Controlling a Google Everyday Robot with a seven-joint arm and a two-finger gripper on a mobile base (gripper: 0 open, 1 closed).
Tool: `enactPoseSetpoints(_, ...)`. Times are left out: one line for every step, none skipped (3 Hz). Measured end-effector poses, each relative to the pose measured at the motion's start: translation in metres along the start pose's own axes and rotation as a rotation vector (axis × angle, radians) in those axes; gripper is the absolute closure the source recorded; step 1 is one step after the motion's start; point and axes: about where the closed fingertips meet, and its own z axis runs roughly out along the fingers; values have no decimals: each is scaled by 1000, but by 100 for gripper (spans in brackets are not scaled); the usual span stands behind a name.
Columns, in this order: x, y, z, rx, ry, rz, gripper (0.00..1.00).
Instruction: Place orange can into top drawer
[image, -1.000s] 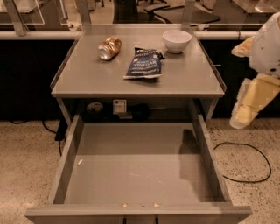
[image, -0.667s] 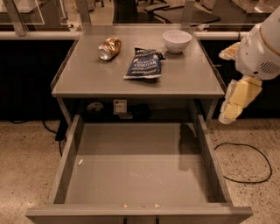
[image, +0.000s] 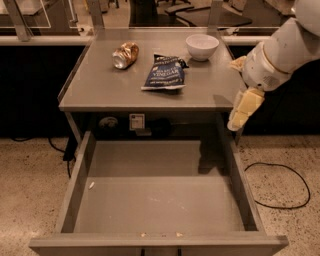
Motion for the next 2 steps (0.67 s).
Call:
enactPoseSetpoints(-6,-29,28,-22,-29,-28,0)
enactPoseSetpoints(-40,-82,38,-13,-82,-80,0)
